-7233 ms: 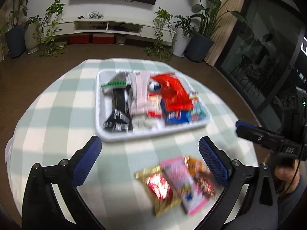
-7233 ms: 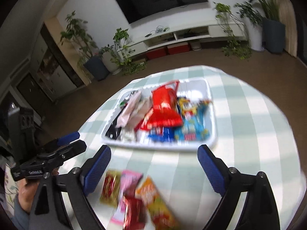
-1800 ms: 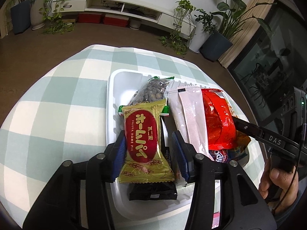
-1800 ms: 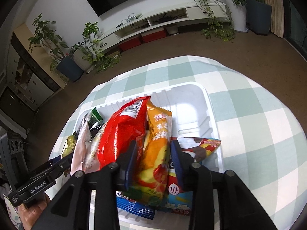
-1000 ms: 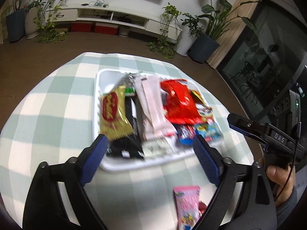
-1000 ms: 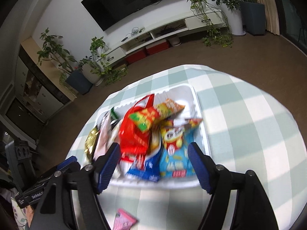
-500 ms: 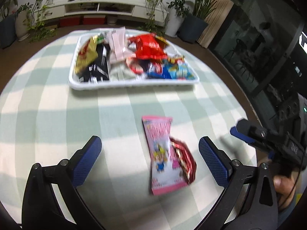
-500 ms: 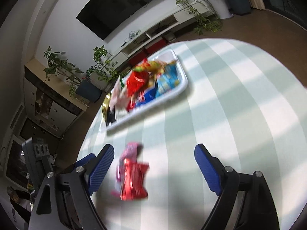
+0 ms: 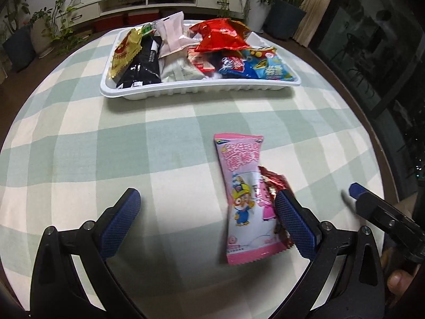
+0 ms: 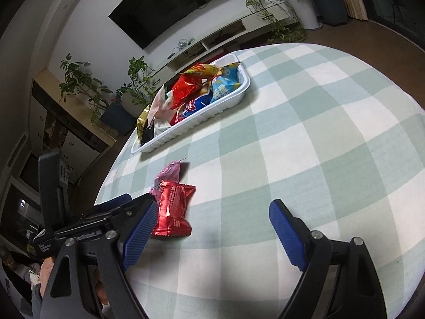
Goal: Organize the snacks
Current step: 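Withdraw both tools from the tray back over the last two snacks, then grasp the pink cartoon packet with the left gripper while the right gripper grasps the red wrapped packet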
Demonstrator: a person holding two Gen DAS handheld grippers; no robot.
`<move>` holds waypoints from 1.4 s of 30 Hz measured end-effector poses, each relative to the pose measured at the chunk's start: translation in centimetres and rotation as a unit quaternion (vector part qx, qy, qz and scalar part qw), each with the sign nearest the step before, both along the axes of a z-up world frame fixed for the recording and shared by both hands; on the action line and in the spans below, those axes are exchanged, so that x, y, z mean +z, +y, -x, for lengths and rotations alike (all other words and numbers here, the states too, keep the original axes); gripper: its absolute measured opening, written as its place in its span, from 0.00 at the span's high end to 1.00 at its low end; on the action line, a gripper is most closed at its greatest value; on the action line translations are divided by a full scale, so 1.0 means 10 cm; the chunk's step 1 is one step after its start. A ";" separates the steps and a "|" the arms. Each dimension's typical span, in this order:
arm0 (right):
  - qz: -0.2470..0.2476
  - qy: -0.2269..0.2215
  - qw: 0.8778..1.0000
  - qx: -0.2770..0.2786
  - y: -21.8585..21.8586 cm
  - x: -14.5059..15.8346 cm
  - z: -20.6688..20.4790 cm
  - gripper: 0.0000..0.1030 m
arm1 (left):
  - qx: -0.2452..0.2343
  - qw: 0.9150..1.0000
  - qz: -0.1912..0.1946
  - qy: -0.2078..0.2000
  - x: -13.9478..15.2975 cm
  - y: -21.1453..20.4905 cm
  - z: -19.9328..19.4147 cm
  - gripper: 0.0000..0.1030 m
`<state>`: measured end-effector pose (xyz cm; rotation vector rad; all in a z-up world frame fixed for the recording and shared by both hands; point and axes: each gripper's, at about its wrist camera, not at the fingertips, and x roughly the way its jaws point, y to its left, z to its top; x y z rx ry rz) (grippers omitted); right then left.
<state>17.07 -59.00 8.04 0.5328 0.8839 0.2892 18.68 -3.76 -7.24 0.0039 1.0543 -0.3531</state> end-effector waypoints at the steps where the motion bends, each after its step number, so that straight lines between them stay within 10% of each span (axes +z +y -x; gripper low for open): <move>1: 0.001 -0.001 1.000 0.000 -0.01 0.00 0.00 0.15 | 0.000 1.000 -0.005 0.000 -0.02 0.00 -0.01 0.01; 10: 0.014 -0.002 1.000 0.005 0.04 -0.02 0.02 0.15 | -0.019 0.999 -0.045 -0.002 -0.08 -0.15 -0.14 0.04; 21: 0.034 0.000 0.999 0.010 0.10 -0.06 0.02 0.15 | -0.052 0.995 -0.079 -0.017 -0.10 -0.29 -0.19 0.51; 23: 0.039 -0.001 0.999 0.012 0.12 -0.06 0.02 0.15 | -0.064 0.994 -0.084 -0.021 -0.09 -0.35 -0.17 0.75; 42: 0.112 0.020 0.991 0.074 0.72 -0.10 -0.07 0.17 | -0.028 0.998 -0.029 -0.038 -0.11 0.35 0.53 0.81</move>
